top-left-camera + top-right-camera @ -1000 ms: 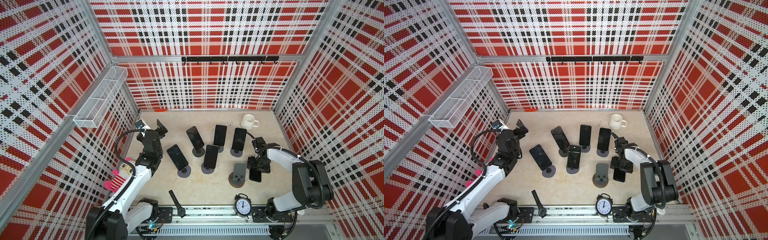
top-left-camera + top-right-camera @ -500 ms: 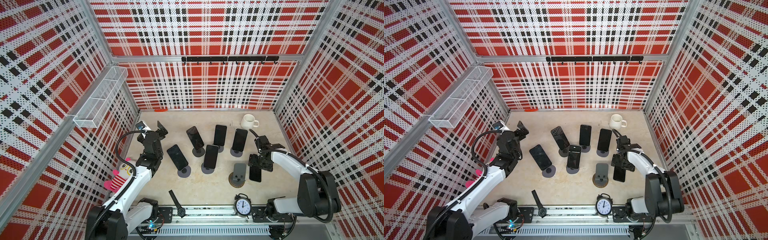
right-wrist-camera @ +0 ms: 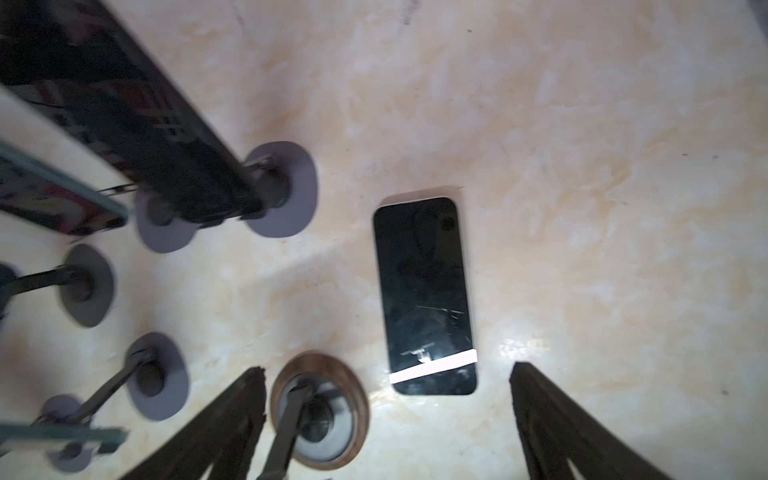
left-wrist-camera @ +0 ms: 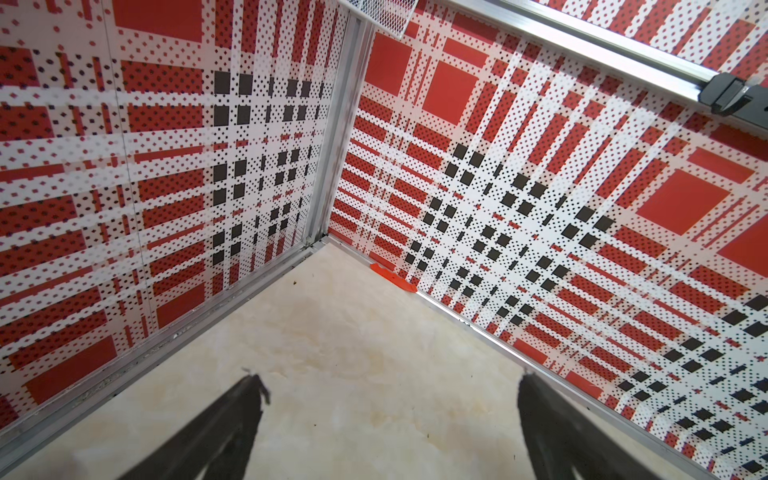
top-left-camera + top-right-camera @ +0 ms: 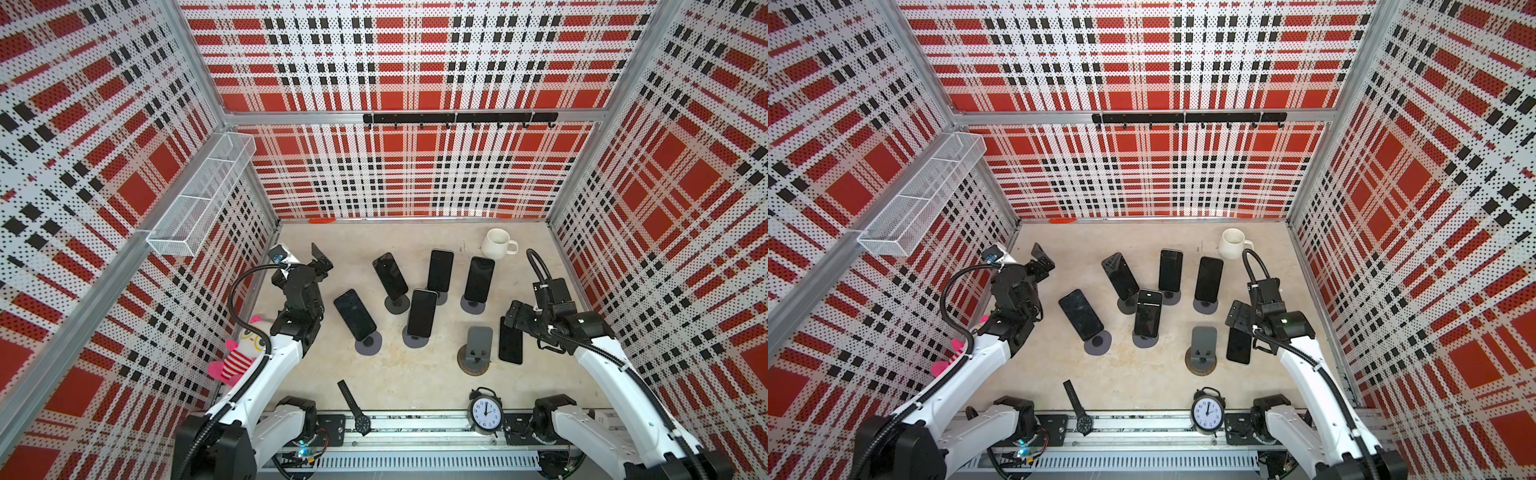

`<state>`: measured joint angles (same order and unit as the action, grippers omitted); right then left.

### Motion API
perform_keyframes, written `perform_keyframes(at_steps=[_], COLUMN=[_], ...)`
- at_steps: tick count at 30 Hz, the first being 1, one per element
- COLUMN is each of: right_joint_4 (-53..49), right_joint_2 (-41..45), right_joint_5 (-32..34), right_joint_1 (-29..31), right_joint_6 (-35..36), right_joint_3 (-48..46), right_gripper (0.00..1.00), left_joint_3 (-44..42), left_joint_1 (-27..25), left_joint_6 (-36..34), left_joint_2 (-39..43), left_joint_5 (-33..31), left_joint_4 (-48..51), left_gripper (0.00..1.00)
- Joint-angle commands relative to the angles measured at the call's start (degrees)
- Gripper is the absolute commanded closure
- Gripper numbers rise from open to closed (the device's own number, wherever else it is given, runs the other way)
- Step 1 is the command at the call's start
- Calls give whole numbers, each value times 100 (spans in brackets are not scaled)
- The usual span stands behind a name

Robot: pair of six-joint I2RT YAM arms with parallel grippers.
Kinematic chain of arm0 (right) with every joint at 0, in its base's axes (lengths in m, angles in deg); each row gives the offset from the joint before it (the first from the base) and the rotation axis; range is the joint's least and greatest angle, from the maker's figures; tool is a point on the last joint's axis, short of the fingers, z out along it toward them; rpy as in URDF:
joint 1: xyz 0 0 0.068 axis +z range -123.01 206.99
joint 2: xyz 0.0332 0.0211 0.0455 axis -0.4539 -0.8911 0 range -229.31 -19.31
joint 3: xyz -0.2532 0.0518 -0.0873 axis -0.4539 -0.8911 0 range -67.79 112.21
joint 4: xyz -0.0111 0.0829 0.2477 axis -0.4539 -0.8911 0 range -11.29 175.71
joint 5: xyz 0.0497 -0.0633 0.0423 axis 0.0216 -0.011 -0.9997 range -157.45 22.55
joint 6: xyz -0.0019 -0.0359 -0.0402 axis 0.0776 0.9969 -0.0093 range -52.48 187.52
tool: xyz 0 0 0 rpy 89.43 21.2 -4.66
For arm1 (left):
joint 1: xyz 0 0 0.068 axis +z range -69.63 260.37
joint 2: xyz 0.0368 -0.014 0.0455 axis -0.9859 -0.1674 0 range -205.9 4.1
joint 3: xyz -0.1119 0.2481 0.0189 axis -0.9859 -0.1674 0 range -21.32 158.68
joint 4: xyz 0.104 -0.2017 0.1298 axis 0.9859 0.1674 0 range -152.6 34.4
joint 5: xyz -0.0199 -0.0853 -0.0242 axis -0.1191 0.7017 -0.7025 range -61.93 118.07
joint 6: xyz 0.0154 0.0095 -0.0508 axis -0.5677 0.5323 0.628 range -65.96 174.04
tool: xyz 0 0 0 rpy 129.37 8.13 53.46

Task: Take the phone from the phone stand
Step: 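Lower the phone flat onto the table beside the stand and release, then move the open right gripper back toward the empty phone stand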

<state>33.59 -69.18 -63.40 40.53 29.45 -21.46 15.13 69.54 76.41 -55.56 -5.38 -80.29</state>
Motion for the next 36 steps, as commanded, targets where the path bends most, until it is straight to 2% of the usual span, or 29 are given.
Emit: perform_keyframes(at_steps=[1,6,10,14,20,25,31,36], right_joint_4=[20,-276,-316,-62,442,1249,997,1191], right_joint_2=[505,527,128,-364,-711,-742,-1076,-1309], right_joint_5=[61,210,582,717,737,473,901,822], right_joint_1=[566,1277,2117,2659,2742,2817,3066,3233], right_joint_6=[-516,-566,-854,-1079,-1265,-1599,-1771,-1630], right_joint_3=[-9,193,131,48,-272,-865,-756,-692], right_gripper=[1,0,0,0,0,0,2,6], left_joint_3=[-25,-71,-86,-89,-181,-259,-243,-252], left_joint_1=[137,336,388,432,433,435,433,441], left_joint_6=[-93,23,117,185,187,206,171,165], left_joint_2=[27,-43,-160,-180,-67,-44,-66,-81], left_joint_5=[-35,303,498,636,617,668,625,627], left_joint_4=[-218,-374,-430,-437,-437,-488,-507,-511], left_gripper=[2,2,2,2,2,2,2,2])
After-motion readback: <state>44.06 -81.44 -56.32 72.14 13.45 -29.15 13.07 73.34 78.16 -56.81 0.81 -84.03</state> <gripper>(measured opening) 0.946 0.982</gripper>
